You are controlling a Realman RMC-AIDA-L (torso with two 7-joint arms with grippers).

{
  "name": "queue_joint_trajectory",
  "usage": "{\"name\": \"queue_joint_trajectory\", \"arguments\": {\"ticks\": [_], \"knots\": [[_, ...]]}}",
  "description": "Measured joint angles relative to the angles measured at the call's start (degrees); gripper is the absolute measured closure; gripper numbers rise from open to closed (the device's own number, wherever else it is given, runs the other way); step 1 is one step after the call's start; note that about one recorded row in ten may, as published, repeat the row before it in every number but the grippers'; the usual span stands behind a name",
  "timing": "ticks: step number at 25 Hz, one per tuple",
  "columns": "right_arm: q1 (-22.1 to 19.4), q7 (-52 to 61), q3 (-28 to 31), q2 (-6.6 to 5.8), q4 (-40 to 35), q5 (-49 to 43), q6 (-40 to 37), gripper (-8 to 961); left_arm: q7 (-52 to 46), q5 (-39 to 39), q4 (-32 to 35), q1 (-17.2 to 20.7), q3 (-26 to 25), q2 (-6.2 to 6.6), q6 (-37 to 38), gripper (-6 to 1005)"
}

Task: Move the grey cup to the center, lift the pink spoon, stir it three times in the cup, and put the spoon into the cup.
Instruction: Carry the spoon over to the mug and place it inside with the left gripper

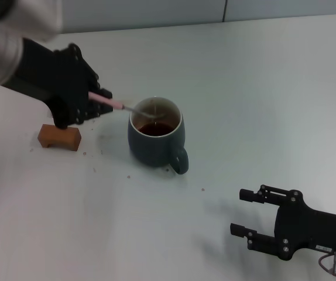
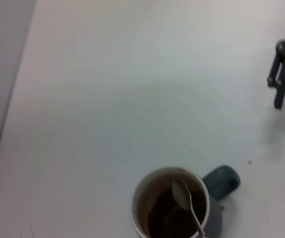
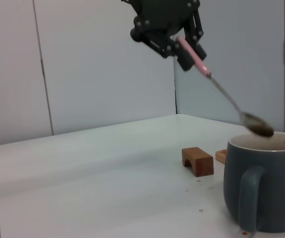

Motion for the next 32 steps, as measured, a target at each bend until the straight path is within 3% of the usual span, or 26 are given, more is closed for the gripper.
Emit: {"name": "queue_joint_trajectory", "arguments": {"ticks": [5,18,32], "knots": [[-0.1,0.0,0.0,0.0,0.0,0.0,-0.1,284,-2.3,4.9,0.5,-0.6,6.0,-0.23,-1.8,862],[-0.1,-0.2,0.0,-0.09,0.0,0.0,-0.5,284,-5.0,9.0,-0.9,-2.5,15.0,-0.52,-6.6,862],[-0.2,-0.4,0.0,-0.1,0.1,0.0,-0.7,284,-6.0,12.6,-4.5,-3.8,16.9,-0.48,-9.3,862]]}}
